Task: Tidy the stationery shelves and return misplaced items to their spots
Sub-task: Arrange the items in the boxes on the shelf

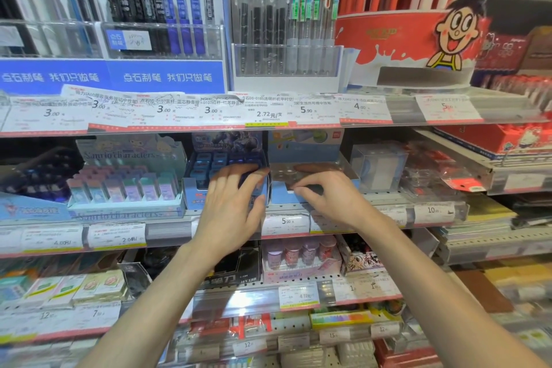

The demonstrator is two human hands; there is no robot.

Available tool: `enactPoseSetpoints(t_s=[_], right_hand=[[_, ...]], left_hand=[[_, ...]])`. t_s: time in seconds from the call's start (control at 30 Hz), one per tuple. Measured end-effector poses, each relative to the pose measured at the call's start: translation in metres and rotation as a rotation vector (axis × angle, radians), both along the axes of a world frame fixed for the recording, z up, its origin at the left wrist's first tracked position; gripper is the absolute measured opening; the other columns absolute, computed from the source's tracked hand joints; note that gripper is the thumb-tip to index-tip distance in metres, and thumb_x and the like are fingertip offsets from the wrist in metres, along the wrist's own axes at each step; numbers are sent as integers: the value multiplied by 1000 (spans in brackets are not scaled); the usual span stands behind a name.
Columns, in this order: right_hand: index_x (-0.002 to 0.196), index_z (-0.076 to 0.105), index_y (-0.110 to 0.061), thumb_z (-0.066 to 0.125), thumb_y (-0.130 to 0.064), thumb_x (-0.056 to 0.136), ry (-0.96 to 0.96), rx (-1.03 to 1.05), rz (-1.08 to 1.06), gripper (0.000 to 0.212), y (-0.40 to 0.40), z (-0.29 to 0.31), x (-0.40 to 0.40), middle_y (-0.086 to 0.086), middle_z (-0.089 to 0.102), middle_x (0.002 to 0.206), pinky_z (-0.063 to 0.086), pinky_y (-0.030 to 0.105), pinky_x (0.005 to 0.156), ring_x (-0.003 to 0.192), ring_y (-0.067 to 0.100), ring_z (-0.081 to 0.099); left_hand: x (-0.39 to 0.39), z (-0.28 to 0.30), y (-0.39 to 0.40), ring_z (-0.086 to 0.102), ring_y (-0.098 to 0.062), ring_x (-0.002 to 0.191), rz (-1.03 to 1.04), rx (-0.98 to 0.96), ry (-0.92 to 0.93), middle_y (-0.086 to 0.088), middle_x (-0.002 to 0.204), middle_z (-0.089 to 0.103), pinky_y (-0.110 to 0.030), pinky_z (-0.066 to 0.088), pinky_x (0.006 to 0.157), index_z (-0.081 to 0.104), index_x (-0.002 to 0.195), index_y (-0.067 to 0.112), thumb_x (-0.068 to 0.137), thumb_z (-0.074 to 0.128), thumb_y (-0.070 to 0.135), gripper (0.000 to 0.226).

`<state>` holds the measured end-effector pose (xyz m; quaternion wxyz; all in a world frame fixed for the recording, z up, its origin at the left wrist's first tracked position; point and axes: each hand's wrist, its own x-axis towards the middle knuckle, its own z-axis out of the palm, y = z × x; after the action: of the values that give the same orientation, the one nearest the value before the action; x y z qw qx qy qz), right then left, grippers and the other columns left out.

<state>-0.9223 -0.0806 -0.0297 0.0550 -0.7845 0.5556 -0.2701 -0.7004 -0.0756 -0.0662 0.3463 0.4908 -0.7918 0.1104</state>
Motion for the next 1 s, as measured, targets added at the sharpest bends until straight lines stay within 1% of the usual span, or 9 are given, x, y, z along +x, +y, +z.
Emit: enactPoseSetpoints(t_s=[0.07, 0.17, 0.3, 0.43, 0.53, 0.63, 0.73, 0.87, 1.0], right_hand=[[112, 76, -18, 59, -30, 97, -56, -15, -3, 26, 3, 0, -1, -5, 74, 115, 44, 23, 88, 109, 11, 64], [114, 73, -18, 58, -35, 97, -85, -74, -37, 28, 6, -4, -3, 0, 74, 110, 45, 30, 86, 104, 19, 64], [123, 63, -22, 49, -50, 97, -31, -159, -97, 40, 13, -16, -8, -1, 67, 118, 43, 39, 99, 115, 21, 55], [126, 58, -17, 41, -54, 97, -48, -292, -194, 49, 38, -32, -4, 1, 60, 123, 34, 45, 111, 121, 23, 50], [145, 45, -19, 34, -58, 99, -49, -262, -252, 61, 56, -51, 4, 4, 40, 154, 9, 46, 125, 148, 23, 25], [154, 32, -26, 29, -62, 99, -69, -205, -231, 66, 70, -73, 11, 0, 7, 168, -3, 43, 125, 154, 13, -6], [154, 33, -24, 32, -61, 98, -135, -195, -197, 68, 79, -92, 15, -1, 0, 168, 2, 48, 125, 154, 12, -11], [150, 42, -14, 48, -50, 97, -213, -218, -162, 65, 88, -121, 22, 8, 9, 167, 15, 58, 121, 155, 23, 1], [151, 40, -17, 42, -56, 97, -297, -126, -129, 67, 100, -133, 28, 5, 1, 168, 11, 56, 122, 155, 21, -5]], left_hand=[[1, 2, 1, 45, -27, 110, -17, 23, 8, -2, 125, 53, -41, 38, 91, 52, 133, 24, 93, 41, 39, 44], [3, 4, 3, 49, -29, 113, -57, 43, 47, -1, 126, 56, -44, 42, 95, 55, 133, 21, 94, 41, 36, 44], [7, 5, 8, 38, -20, 136, -141, -2, 145, 3, 144, 50, -36, 32, 112, 54, 139, 15, 97, 51, 24, 43], [9, -2, 20, 41, -23, 134, -140, -57, 203, -1, 143, 50, -38, 33, 112, 55, 137, 11, 96, 57, 17, 42], [11, -19, 33, 38, -25, 138, -73, -31, 287, -3, 145, 48, -42, 31, 115, 54, 139, 13, 96, 56, 23, 44], [11, -39, 51, 35, -22, 143, -17, -1, 354, -2, 150, 45, -46, 30, 116, 54, 140, 15, 95, 57, 24, 46], [12, -57, 70, 32, -23, 145, 49, 39, 369, -2, 153, 41, -51, 31, 115, 54, 139, 16, 94, 58, 25, 46], [20, -82, 95, 28, -19, 146, 121, 162, 375, 1, 156, 35, -51, 31, 115, 49, 143, 18, 95, 56, 28, 50], [36, -103, 122, 26, -9, 146, 210, 289, 429, 11, 157, 31, -45, 30, 118, 41, 148, 27, 97, 51, 39, 53]])
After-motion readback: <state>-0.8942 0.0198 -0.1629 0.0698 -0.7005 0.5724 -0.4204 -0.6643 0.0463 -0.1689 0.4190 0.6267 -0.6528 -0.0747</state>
